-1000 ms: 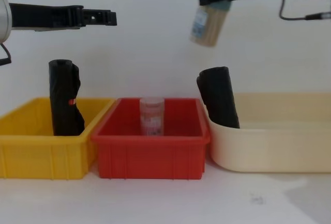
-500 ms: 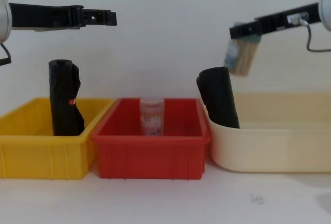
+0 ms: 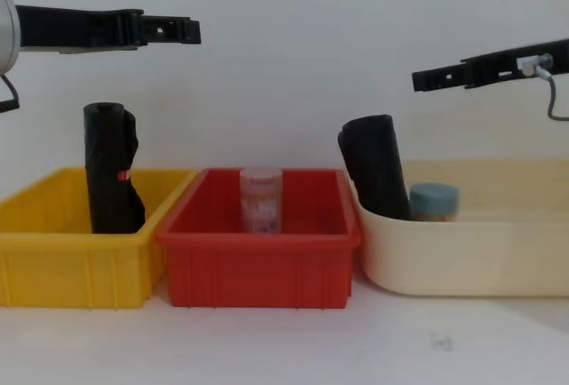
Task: Pick up the garbage bag with the one hand and transfer it to the other hand.
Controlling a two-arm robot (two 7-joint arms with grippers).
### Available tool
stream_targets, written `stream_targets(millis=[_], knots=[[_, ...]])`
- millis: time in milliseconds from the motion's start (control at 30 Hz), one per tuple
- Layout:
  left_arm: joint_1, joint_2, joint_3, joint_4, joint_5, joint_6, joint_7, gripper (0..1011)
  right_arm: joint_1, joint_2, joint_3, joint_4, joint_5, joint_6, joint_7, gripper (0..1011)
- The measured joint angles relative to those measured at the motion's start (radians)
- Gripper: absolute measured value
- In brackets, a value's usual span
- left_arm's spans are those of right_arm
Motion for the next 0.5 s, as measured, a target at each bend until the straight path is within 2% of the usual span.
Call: stream_targets(millis=[233,333,500], knots=[[-0.003,0.0,0.005,0.003,0.0,-0.003,-0.002,1001,-0.061,-0.002,0.013,-0.071,0.018,-0.028,-0.005,1000],[-0.007,-0.003,0.012,0.008,0.0,-0.01,-0.008,1001,-0.107,-0.006,0.018,-0.133,0.031,-0.04,-0.007,1000],[-0.013,-0.01,0.024,0.016,0.0,-0.022,-0.017,1001,-0.151,-0.012,0.015,-0.2,0.046,-0.047,-0.012,1000]])
